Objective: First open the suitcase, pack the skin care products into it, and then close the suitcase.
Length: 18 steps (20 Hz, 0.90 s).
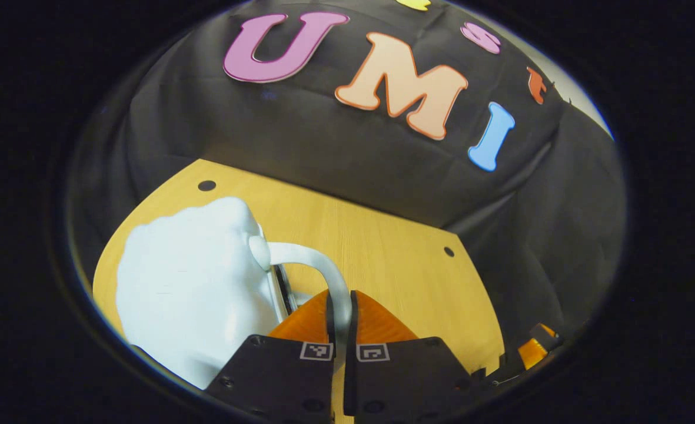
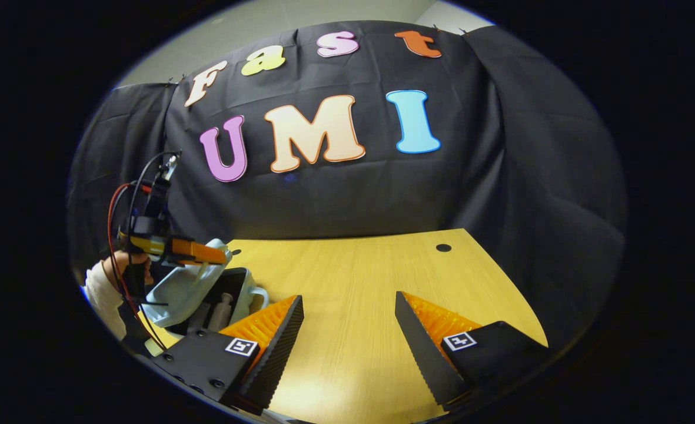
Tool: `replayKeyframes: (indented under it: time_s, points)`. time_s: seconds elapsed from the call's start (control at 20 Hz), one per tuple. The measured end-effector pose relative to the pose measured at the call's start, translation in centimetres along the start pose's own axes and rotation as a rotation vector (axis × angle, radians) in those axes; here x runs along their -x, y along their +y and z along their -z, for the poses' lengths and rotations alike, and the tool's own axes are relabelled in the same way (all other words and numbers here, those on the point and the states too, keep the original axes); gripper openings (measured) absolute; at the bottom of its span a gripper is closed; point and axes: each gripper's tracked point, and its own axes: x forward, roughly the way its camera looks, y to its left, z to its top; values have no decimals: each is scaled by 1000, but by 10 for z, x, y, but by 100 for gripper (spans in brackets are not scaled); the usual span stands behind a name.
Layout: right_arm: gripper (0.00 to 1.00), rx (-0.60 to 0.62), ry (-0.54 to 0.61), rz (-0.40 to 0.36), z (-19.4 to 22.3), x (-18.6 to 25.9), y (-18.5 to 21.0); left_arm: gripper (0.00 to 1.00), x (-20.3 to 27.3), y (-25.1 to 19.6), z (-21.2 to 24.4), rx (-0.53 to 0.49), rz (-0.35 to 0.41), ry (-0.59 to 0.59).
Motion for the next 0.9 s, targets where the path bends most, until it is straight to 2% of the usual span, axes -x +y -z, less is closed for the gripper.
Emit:
replayKeyframes:
  time_s: [0.15,0.2,0.25,0.5,0.6,0.7,0.8,0.85,0.9]
  points:
    - [98,-2,7,26,2,2,-11,0,-22,0,30,-28,-37,60]
    - [98,-1,8,33,2,3,-14,4,-29,2,39,-51,-58,85]
    - [98,0,6,40,1,4,-16,0,-33,4,48,-78,-77,103]
    - [98,4,-28,64,-14,8,-25,4,-44,14,63,-220,-183,141]
    - [98,6,-45,76,-21,10,-29,13,-47,15,67,-251,-208,168]
    - [98,11,-60,91,-27,12,-35,27,-46,9,71,-256,-202,194]
    - [98,-2,-77,91,-33,14,-34,51,-39,5,63,-258,-210,175]
    - [94,-9,-85,87,-35,13,-33,66,-29,7,55,-272,-229,160]
    - [98,-14,-92,81,-37,13,-31,78,-19,11,47,-288,-243,146]
